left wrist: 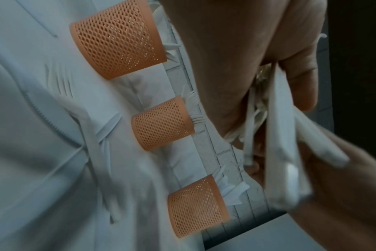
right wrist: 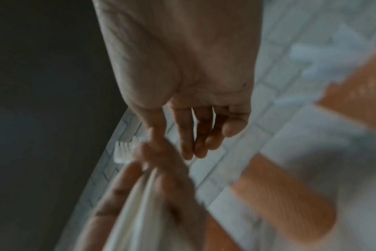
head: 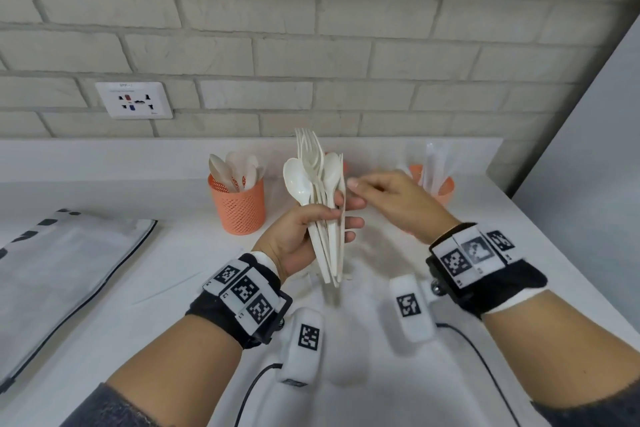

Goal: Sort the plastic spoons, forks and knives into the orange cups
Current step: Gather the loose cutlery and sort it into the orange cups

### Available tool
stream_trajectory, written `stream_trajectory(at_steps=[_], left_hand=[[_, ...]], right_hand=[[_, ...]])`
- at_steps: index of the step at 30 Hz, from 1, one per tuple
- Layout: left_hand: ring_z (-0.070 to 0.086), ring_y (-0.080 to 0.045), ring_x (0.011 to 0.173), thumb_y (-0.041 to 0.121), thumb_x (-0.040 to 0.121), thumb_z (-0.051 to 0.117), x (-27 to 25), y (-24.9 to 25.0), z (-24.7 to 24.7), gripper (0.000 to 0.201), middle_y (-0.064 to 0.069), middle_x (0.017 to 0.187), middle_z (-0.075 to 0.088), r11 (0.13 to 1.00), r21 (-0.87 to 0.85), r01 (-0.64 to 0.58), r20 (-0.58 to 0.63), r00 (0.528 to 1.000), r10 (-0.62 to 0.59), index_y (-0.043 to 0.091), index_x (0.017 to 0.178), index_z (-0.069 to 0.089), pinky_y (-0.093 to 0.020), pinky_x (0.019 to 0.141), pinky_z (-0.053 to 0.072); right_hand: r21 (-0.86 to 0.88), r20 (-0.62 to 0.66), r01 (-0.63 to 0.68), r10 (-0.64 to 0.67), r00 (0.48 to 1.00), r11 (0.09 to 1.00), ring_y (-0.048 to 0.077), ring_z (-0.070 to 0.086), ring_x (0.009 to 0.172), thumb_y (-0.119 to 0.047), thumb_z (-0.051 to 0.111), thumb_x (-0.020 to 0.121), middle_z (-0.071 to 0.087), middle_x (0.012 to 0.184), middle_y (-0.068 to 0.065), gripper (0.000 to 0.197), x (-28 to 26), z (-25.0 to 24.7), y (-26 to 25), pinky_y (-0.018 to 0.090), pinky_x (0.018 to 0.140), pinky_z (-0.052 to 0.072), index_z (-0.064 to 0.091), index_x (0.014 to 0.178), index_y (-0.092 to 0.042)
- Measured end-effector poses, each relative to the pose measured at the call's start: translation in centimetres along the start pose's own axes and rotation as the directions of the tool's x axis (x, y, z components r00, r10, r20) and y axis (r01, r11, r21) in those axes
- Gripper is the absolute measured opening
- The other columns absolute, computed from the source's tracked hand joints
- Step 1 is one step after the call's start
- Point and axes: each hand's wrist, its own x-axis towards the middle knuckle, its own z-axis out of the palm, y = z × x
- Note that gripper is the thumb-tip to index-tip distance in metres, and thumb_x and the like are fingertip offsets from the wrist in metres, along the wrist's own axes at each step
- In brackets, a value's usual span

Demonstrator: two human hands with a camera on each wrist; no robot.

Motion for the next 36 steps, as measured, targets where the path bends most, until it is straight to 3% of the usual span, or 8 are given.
stream_trajectory(at_steps=[6, 9, 13, 17, 24, 29, 32, 36], left_hand=[[0.072, -0.019, 0.080, 0.003, 0.072, 0.049, -0.8, 0.6, -0.3, 0.033, -0.008, 0.089, 0.074, 1.000, -0.013, 0.027, -0.022, 0.999, -0.028, 0.000, 0.103, 0.057, -0.029, 0.068, 0.058], [0.071, -0.019, 0.084, -0.001, 0.074, 0.053, -1.0, 1.1, -0.6, 0.026, -0.009, 0.090, 0.074, 1.000, -0.008, 0.019, -0.057, 0.998, -0.019, 0.005, 0.090, 0.072, -0.027, 0.069, 0.058], [0.070, -0.016, 0.072, -0.001, 0.075, 0.053, -1.3, 1.5, -1.0, 0.024, -0.010, 0.074, 0.071, 0.999, -0.038, -0.018, -0.123, 0.992, 0.014, 0.000, 0.097, 0.063, -0.026, 0.064, 0.057], [0.068, -0.015, 0.062, -0.005, 0.085, 0.042, -1.5, 1.2, -1.3, 0.021, -0.009, 0.065, 0.068, 0.997, 0.014, -0.072, -0.214, 0.974, 0.073, 0.000, 0.095, 0.060, -0.024, 0.061, 0.057], [0.067, -0.026, 0.084, -0.006, 0.087, 0.047, -1.9, 1.5, -1.1, 0.028, -0.021, 0.095, 0.064, 0.977, 0.125, -0.174, -0.304, 0.930, 0.205, -0.012, 0.114, 0.056, -0.030, 0.068, 0.058], [0.068, -0.021, 0.078, -0.010, 0.085, 0.053, -2.4, 1.5, -1.7, 0.014, -0.015, 0.087, 0.065, 0.969, 0.216, -0.119, -0.338, 0.922, 0.188, 0.000, 0.088, 0.061, -0.033, 0.071, 0.059], [0.064, -0.017, 0.070, -0.005, 0.086, 0.055, -2.7, 1.6, -1.8, 0.012, -0.010, 0.076, 0.060, 0.954, 0.287, -0.089, -0.352, 0.916, 0.191, 0.006, 0.088, 0.058, -0.031, 0.070, 0.058], [0.059, -0.026, 0.083, -0.009, 0.088, 0.043, -3.3, 2.0, -1.7, 0.028, -0.015, 0.087, 0.062, 0.939, 0.327, -0.106, -0.275, 0.940, 0.202, 0.007, 0.101, 0.062, -0.042, 0.082, 0.050]], right_hand=[[0.392, 0.180, -0.171, 0.107, 0.978, 0.904, 0.006, 0.057, 0.057, -0.015, 0.046, 0.094, 0.062, 0.059, -0.007, 0.025, 0.2, 2.1, -1.0, 0.019, 0.063, 0.044, 0.066, 0.079, -0.016], [0.438, 0.225, -0.181, 0.087, 0.970, 0.880, 0.006, 0.048, 0.053, -0.027, 0.048, 0.094, 0.054, 0.055, -0.008, 0.024, 0.4, 2.6, -1.0, 0.029, 0.072, 0.038, 0.067, 0.087, -0.013], [0.402, 0.169, -0.174, 0.115, 0.979, 0.899, 0.018, 0.055, 0.076, -0.030, 0.054, 0.092, 0.060, 0.071, 0.001, 0.027, 0.7, 3.9, -1.0, 0.038, 0.084, 0.043, 0.068, 0.103, -0.010], [0.398, 0.023, -0.117, 0.117, 0.993, 0.910, 0.013, 0.053, 0.065, -0.026, 0.049, 0.095, 0.057, 0.065, -0.002, 0.021, 1.1, 5.9, -1.1, 0.034, 0.073, 0.044, 0.068, 0.088, -0.020], [0.345, -0.093, 0.010, 0.023, 0.995, 0.938, 0.025, 0.065, 0.098, -0.037, 0.050, 0.093, 0.068, 0.103, 0.016, 0.035, 1.2, 8.5, -0.5, 0.038, 0.091, 0.053, 0.063, 0.105, -0.007], [0.407, -0.273, -0.001, 0.123, 0.954, 0.913, 0.018, 0.065, 0.072, -0.020, 0.036, 0.100, 0.063, 0.082, 0.003, 0.017, 2.3, 7.3, -1.1, 0.024, 0.060, 0.054, 0.051, 0.103, -0.011], [0.378, -0.344, 0.145, -0.007, 0.939, 0.914, 0.010, 0.053, 0.047, -0.019, 0.041, 0.099, 0.055, 0.067, 0.003, 0.013, 2.6, 6.7, -2.7, 0.020, 0.041, 0.045, 0.049, 0.091, -0.013], [0.372, -0.167, 0.082, -0.020, 0.986, 0.924, 0.014, 0.053, 0.061, -0.016, 0.070, 0.080, 0.050, 0.066, -0.002, 0.020, 2.3, 8.5, -2.9, 0.031, 0.057, 0.048, 0.055, 0.092, -0.023]])
